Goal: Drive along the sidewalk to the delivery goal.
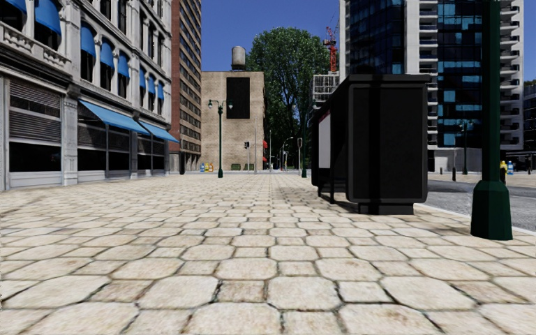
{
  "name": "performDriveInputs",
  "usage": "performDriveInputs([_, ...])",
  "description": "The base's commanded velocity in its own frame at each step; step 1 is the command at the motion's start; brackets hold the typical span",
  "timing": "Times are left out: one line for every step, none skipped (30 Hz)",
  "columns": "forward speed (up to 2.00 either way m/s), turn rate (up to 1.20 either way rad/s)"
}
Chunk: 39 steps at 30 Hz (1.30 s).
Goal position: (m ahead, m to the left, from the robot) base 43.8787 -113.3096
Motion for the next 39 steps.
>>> performDriveInputs([2.00,0.00])
performDriveInputs([2.00,0.00])
performDriveInputs([2.00,0.00])
performDriveInputs([2.00,0.00])
performDriveInputs([2.00,0.00])
performDriveInputs([2.00,0.00])
performDriveInputs([2.00,0.00])
performDriveInputs([2.00,0.00])
performDriveInputs([2.00,0.00])
performDriveInputs([2.00,0.00])
performDriveInputs([2.00,0.00])
performDriveInputs([2.00,0.00])
performDriveInputs([2.00,0.00])
performDriveInputs([2.00,0.00])
performDriveInputs([2.00,0.00])
performDriveInputs([2.00,0.00])
performDriveInputs([2.00,0.00])
performDriveInputs([2.00,0.00])
performDriveInputs([2.00,0.00])
performDriveInputs([2.00,0.00])
performDriveInputs([2.00,0.00])
performDriveInputs([2.00,0.00])
performDriveInputs([2.00,0.00])
performDriveInputs([2.00,0.00])
performDriveInputs([2.00,0.00])
performDriveInputs([2.00,0.00])
performDriveInputs([2.00,0.00])
performDriveInputs([2.00,0.00])
performDriveInputs([2.00,0.00])
performDriveInputs([2.00,0.00])
performDriveInputs([2.00,0.00])
performDriveInputs([2.00,0.00])
performDriveInputs([2.00,0.00])
performDriveInputs([2.00,0.00])
performDriveInputs([2.00,0.00])
performDriveInputs([2.00,0.00])
performDriveInputs([2.00,0.00])
performDriveInputs([2.00,0.00])
performDriveInputs([2.00,0.00])
